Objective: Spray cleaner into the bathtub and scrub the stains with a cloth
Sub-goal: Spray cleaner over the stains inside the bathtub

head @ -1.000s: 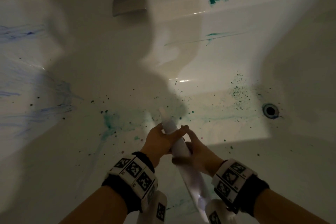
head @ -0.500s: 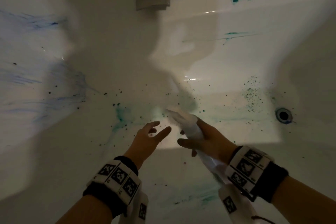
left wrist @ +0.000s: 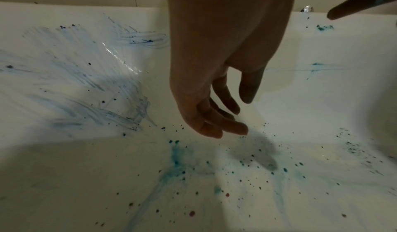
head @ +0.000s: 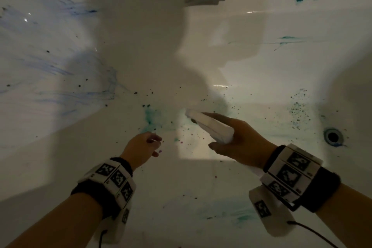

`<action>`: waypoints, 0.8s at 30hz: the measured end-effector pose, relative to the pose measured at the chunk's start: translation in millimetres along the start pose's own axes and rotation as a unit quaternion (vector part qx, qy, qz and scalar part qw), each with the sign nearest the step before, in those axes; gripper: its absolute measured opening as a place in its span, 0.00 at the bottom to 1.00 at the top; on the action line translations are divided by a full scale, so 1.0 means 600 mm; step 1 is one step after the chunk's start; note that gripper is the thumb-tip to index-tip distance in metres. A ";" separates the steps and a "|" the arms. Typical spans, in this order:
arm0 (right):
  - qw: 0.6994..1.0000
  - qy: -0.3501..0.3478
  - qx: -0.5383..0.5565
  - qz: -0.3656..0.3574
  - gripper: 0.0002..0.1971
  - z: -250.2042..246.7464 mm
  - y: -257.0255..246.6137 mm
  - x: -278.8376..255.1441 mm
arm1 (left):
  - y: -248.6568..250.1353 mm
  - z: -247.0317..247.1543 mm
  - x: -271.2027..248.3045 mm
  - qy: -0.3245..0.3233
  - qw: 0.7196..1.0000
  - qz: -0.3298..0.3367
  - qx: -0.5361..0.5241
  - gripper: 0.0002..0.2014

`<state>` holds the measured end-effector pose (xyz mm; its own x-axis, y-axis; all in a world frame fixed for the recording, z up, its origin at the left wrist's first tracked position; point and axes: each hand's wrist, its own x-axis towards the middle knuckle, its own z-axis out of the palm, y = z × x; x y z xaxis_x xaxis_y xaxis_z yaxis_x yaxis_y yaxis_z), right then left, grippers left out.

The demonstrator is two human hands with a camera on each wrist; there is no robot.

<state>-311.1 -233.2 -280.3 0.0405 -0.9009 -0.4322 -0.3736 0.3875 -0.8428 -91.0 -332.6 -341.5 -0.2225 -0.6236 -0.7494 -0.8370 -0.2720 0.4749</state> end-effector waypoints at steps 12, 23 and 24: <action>0.993 -0.027 0.112 0.026 0.12 0.022 -0.010 -0.006 | -0.030 -0.010 0.008 -0.012 1.000 -0.012 0.014 0.05; 0.988 0.110 0.083 -0.074 0.15 0.036 -0.001 0.007 | -0.062 -0.009 0.012 -0.015 0.999 -0.039 0.013 0.05; 0.989 0.127 0.050 -0.057 0.13 0.039 0.008 0.014 | -0.064 -0.011 0.011 -0.012 0.999 -0.039 0.013 0.05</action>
<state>-291.1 -234.4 -295.5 -0.1623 -0.9548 -0.2489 -0.2860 0.2869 -0.9143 -57.4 -331.2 -361.7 -0.1686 -0.5829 -0.7949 -0.8652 -0.2988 0.4027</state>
